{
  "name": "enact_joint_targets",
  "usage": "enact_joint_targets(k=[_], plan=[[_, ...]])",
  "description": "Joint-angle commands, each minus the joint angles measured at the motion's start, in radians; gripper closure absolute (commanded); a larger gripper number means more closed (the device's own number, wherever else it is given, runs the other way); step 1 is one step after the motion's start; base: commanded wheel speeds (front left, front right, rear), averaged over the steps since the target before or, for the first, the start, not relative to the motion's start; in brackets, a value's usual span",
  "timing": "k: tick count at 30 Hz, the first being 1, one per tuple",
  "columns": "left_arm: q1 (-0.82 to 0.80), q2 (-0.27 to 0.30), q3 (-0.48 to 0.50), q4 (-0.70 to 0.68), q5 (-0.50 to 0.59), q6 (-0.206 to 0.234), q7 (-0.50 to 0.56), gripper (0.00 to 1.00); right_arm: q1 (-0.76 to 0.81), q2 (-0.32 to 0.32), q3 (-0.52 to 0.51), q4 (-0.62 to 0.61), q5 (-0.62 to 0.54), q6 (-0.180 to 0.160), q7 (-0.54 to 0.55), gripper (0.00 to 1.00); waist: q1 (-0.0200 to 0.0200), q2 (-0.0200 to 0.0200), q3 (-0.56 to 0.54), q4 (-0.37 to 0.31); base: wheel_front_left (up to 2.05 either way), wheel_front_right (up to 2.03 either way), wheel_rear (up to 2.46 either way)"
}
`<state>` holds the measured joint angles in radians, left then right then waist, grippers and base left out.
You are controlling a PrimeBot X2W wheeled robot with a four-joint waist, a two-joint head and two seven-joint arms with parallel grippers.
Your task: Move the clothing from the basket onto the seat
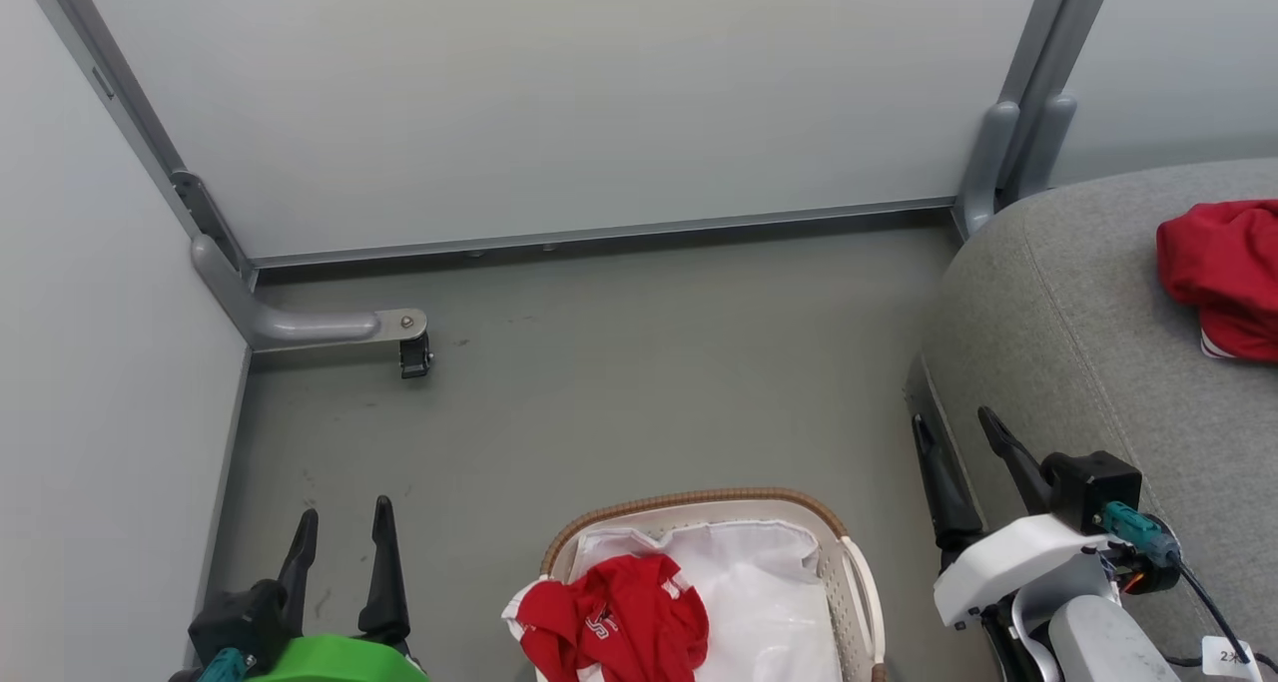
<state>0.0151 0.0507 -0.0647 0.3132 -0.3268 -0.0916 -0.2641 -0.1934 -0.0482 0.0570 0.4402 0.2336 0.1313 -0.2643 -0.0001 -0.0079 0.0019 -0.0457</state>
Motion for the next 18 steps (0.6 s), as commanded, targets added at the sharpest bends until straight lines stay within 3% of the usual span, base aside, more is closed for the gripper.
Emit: enact_joint_targets(k=[1, 18], plan=[[0.016, 0.000, -0.001, -0.004, -0.011, 0.006, 0.000, 0.00, 0.015, -0.004, -0.002, -0.002, -0.007, -0.001, 0.000, 0.00, 0.0001, 0.0079, 0.000, 0.000, 0.00, 0.00, 0.00], [-0.005, 0.000, -0.021, 0.007, -0.008, 0.006, 0.000, 0.00, 0.009, -0.004, -0.013, -0.004, -0.014, -0.001, 0.000, 0.00, 0.0001, 0.0079, 0.013, 0.003, 0.00, 0.00, 0.00]])
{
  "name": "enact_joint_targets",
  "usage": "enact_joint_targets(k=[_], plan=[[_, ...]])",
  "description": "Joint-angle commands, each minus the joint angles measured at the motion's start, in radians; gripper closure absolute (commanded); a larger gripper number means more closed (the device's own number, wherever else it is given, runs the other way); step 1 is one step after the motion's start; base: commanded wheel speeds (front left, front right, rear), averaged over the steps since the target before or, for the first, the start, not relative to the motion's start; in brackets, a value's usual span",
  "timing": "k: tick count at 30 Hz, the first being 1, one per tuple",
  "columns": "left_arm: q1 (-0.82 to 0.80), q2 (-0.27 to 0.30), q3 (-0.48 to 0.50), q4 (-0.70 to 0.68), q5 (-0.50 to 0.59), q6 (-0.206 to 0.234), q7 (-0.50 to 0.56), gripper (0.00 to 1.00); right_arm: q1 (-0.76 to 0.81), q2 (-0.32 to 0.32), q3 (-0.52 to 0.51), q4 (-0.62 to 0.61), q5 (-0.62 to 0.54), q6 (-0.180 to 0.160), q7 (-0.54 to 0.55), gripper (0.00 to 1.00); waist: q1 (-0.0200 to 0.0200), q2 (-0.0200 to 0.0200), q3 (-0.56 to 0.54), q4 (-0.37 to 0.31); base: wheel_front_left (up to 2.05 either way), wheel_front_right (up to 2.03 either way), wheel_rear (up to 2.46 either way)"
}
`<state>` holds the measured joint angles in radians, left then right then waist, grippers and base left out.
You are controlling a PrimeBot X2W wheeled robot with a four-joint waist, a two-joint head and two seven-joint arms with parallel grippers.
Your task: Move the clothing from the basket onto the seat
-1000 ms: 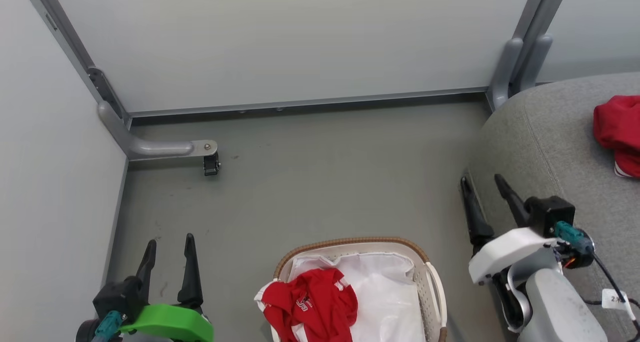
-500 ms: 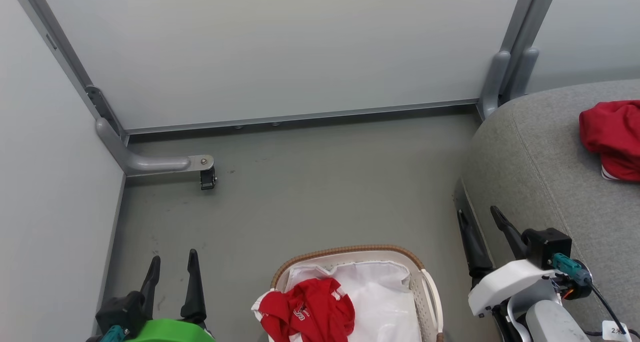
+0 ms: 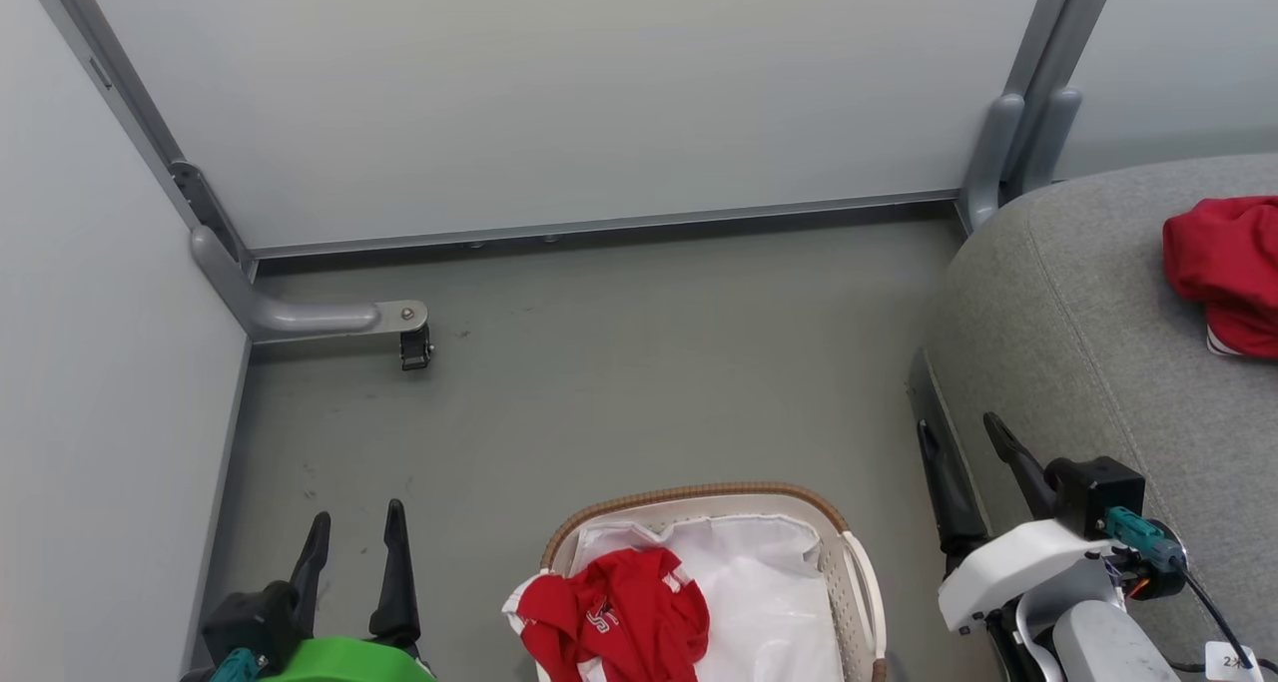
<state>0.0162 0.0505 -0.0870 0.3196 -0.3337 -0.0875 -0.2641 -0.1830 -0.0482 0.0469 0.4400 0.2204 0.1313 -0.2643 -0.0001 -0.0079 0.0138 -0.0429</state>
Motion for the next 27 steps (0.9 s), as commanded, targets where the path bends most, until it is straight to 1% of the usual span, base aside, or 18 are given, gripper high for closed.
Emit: enact_joint_targets(k=[1, 8, 13, 20, 27], plan=[[-0.009, 0.000, 0.000, 0.002, 0.001, 0.002, 0.000, 0.00, -0.002, -0.004, -0.004, -0.005, -0.001, -0.001, 0.000, 0.00, 0.0001, 0.0079, 0.003, -0.001, 0.00, 0.00, 0.00], [-0.052, 0.000, -0.041, 0.035, 0.027, -0.009, 0.000, 0.00, -0.018, -0.004, -0.014, -0.019, -0.007, -0.001, 0.000, 0.00, 0.0001, 0.0079, 0.033, -0.003, 0.00, 0.00, 0.00], [-0.140, 0.000, -0.112, 0.111, 0.053, -0.018, -0.001, 0.00, -0.053, -0.004, -0.042, -0.044, -0.027, -0.001, 0.000, 0.00, 0.0001, 0.0079, 0.091, -0.009, 0.00, 0.00, 0.00], [-0.312, 0.001, -0.231, 0.253, 0.095, -0.032, 0.001, 0.00, -0.131, -0.004, -0.091, -0.089, -0.066, -0.001, 0.000, 0.00, 0.0001, 0.0079, 0.210, -0.045, 0.00, 0.00, 0.00], [-0.496, 0.002, -0.397, 0.417, 0.152, -0.040, 0.046, 0.00, -0.218, -0.003, -0.130, -0.146, -0.058, -0.001, 0.000, 0.00, 0.0001, 0.0079, 0.384, -0.100, 0.00, 0.00, 0.00]])
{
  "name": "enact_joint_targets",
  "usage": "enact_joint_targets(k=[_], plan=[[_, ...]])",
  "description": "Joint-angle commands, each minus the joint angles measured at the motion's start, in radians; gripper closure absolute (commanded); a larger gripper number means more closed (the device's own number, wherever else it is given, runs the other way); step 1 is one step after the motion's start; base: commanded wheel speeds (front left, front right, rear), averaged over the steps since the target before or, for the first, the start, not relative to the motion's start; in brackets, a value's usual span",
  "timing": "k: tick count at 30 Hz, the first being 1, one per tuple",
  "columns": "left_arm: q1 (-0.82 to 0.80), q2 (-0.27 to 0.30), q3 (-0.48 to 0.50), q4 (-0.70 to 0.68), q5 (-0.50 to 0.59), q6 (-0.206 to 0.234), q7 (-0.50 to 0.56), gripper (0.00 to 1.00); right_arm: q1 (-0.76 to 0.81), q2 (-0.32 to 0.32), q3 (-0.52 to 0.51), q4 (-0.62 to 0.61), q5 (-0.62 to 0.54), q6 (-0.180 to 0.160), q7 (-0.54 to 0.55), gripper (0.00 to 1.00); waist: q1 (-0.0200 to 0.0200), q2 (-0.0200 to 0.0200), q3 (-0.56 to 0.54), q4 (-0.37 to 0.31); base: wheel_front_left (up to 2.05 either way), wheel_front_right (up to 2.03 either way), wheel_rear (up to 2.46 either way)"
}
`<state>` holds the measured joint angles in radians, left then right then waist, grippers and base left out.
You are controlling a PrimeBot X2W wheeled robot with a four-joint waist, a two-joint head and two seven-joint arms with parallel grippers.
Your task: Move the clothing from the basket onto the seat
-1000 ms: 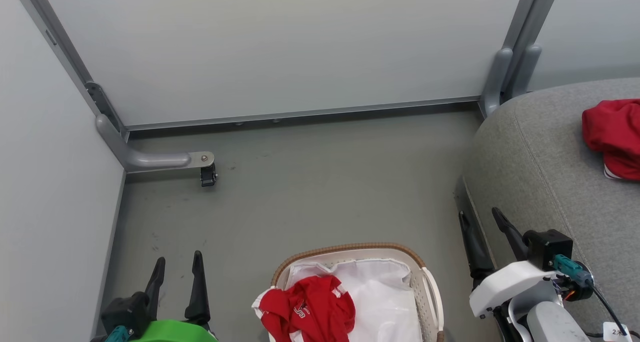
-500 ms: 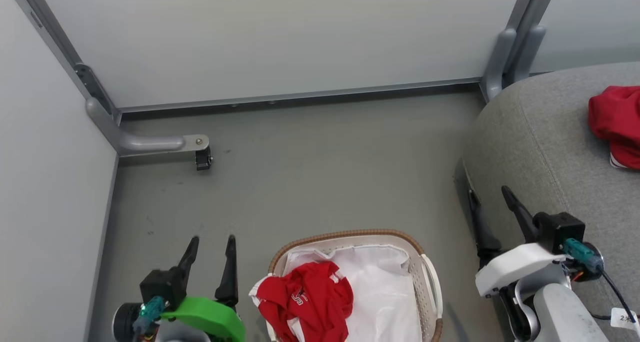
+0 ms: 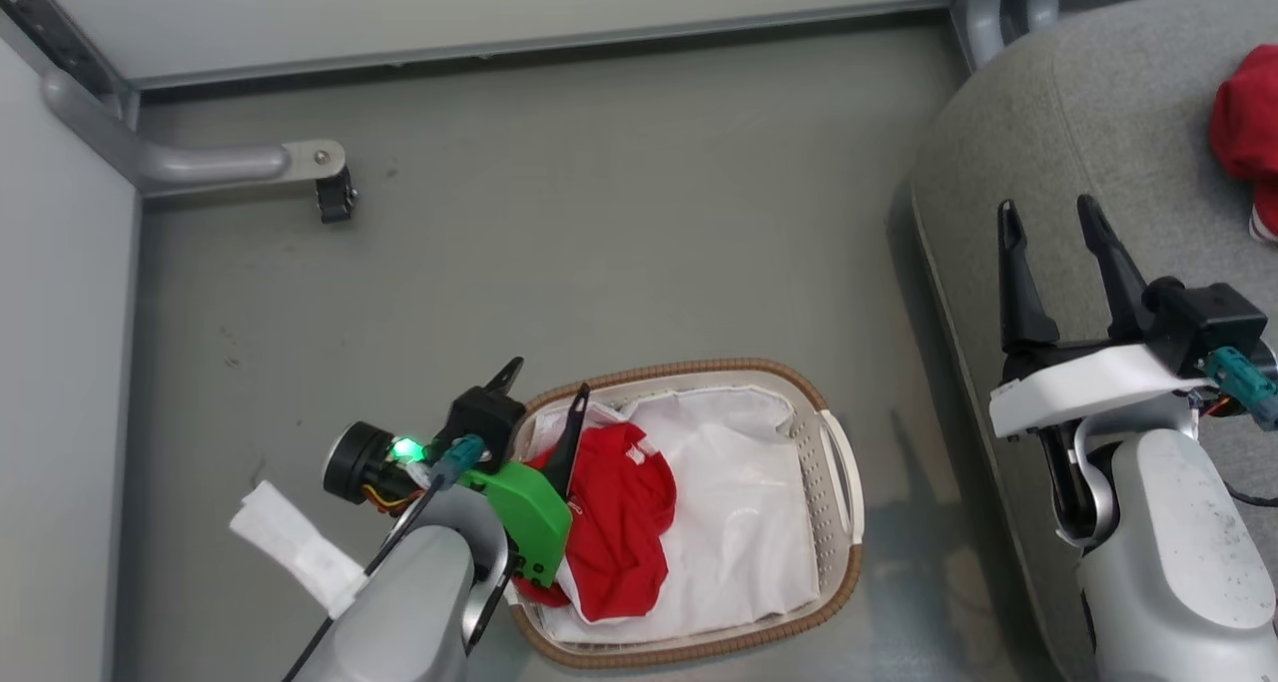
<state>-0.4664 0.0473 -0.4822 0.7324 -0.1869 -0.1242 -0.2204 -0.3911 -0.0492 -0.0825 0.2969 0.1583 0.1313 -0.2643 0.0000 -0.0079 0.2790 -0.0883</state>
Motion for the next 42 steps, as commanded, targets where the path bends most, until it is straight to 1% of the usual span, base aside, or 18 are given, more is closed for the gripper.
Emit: enact_joint_targets(k=[1, 11, 14, 18, 23, 28, 36, 39, 42], plan=[[-0.036, 0.006, -0.037, 0.031, 0.018, -0.005, 0.015, 0.00, -0.018, -0.002, 0.002, -0.008, 0.006, -0.001, 0.000, 0.00, 0.0000, 0.0079, 0.140, -0.065, 0.00, 0.00, 0.00], [-0.198, 0.007, -0.328, 0.197, 0.001, -0.007, 0.099, 0.00, -0.106, -0.002, 0.026, -0.073, 0.043, -0.001, 0.000, 0.00, 0.0000, 0.0079, 0.336, -0.159, 0.00, 0.00, 0.00], [-0.242, 0.007, -0.383, 0.257, -0.002, -0.007, 0.123, 0.00, -0.125, -0.002, 0.036, -0.094, 0.066, -0.001, 0.000, 0.00, 0.0000, 0.0079, 0.398, -0.180, 0.00, 0.00, 0.00], [-0.302, 0.021, -0.470, 0.339, 0.033, -0.007, 0.160, 0.00, -0.154, -0.002, 0.049, -0.118, 0.092, -0.001, 0.000, 0.00, 0.0000, 0.0079, 0.478, -0.205, 0.00, 0.00, 0.00], [-0.363, 0.028, -0.550, 0.420, 0.043, -0.006, 0.214, 0.00, -0.185, -0.001, 0.066, -0.142, 0.113, -0.001, 0.000, 0.00, 0.0000, 0.0079, 0.560, -0.228, 0.00, 0.00, 0.00], [-0.419, 0.034, -0.583, 0.471, 0.040, -0.006, 0.242, 0.00, -0.206, -0.002, 0.086, -0.156, 0.128, -0.001, 0.000, 0.00, 0.0000, 0.0079, 0.605, -0.245, 0.00, 0.00, 0.00], [-0.480, 0.049, -0.603, 0.516, 0.058, 0.063, 0.255, 0.00, -0.216, -0.002, 0.112, -0.163, 0.147, -0.001, 0.000, 0.00, 0.0000, 0.0079, 0.631, -0.255, 0.00, 0.00, 0.00], [-0.483, 0.057, -0.601, 0.528, 0.049, 0.075, 0.282, 0.00, -0.215, -0.002, 0.123, -0.162, 0.154, -0.001, 0.000, 0.00, 0.0000, 0.0079, 0.635, -0.260, 0.00, 0.00, 0.00], [-0.483, 0.062, -0.592, 0.535, 0.032, 0.073, 0.299, 0.00, -0.215, -0.002, 0.136, -0.163, 0.163, -0.001, 0.000, 0.00, 0.0000, 0.0079, 0.643, -0.268, 0.00, 0.00, 0.00]])
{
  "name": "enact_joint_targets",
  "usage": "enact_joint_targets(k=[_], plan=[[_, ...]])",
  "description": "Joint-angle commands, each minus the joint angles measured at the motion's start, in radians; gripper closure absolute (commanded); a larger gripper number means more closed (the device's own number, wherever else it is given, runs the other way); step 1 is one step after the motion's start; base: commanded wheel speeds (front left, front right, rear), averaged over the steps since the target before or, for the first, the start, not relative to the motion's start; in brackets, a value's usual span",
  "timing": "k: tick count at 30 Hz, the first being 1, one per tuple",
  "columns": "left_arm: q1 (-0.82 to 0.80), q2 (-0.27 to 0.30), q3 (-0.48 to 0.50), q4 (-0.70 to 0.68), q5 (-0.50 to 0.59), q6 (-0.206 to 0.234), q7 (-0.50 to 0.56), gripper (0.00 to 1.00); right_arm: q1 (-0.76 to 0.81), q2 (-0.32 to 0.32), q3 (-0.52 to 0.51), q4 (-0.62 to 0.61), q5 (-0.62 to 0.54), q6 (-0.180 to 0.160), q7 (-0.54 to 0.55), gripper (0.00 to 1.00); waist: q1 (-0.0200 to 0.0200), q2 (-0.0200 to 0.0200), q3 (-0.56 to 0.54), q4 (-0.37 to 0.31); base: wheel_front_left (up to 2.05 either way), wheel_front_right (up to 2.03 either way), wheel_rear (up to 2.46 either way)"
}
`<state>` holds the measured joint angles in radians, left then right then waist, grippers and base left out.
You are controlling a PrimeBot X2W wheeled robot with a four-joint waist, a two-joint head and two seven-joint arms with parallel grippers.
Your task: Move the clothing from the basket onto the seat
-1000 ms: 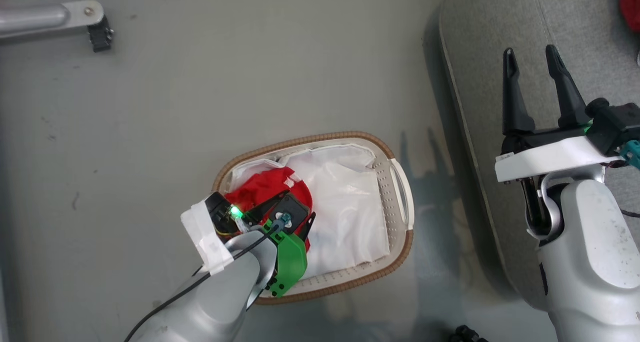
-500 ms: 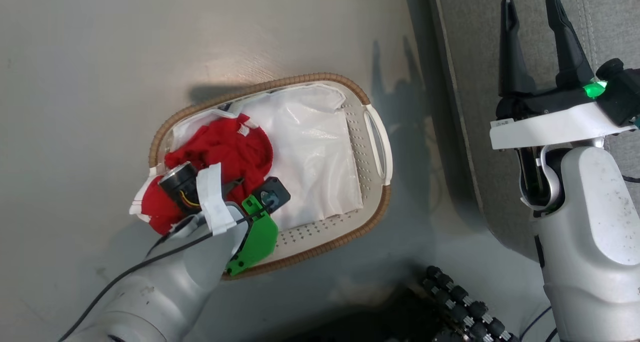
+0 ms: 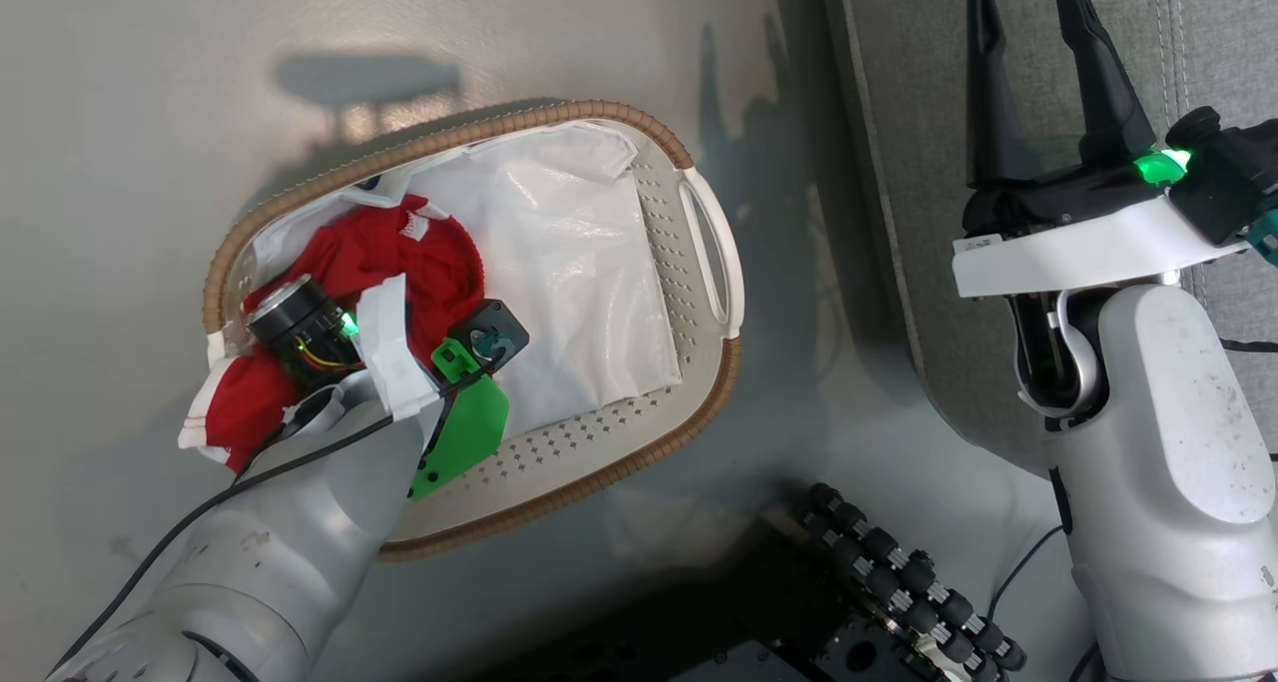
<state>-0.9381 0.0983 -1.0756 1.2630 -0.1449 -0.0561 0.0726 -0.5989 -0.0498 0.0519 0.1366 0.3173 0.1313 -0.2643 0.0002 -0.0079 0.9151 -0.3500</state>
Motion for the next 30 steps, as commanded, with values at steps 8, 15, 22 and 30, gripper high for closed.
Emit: enact_joint_targets(k=[8, 15, 22, 30], plan=[[0.000, 0.005, 0.010, 0.014, -0.037, 0.002, 0.024, 0.87, -0.004, -0.002, 0.023, -0.002, 0.020, -0.001, 0.000, 0.00, -0.0002, 0.0079, 0.020, -0.027, 0.00, 0.00, 0.00], [0.020, -0.015, 0.002, -0.002, -0.055, -0.015, -0.032, 1.00, 0.012, -0.002, 0.012, 0.019, 0.005, -0.001, 0.000, 0.00, -0.0002, 0.0079, -0.011, -0.014, 0.00, 0.00, 0.00], [0.060, -0.035, 0.005, -0.052, -0.086, -0.029, -0.136, 1.00, 0.037, -0.002, 0.002, 0.046, -0.028, -0.001, 0.000, 0.00, -0.0002, 0.0079, -0.105, 0.035, 0.00, 0.00, 0.00], [0.130, -0.045, 0.026, -0.144, -0.149, -0.043, -0.256, 1.00, 0.095, -0.002, -0.021, 0.092, -0.093, -0.001, 0.000, 0.00, -0.0002, 0.0079, -0.277, 0.112, 0.00, 0.00, 0.00]])
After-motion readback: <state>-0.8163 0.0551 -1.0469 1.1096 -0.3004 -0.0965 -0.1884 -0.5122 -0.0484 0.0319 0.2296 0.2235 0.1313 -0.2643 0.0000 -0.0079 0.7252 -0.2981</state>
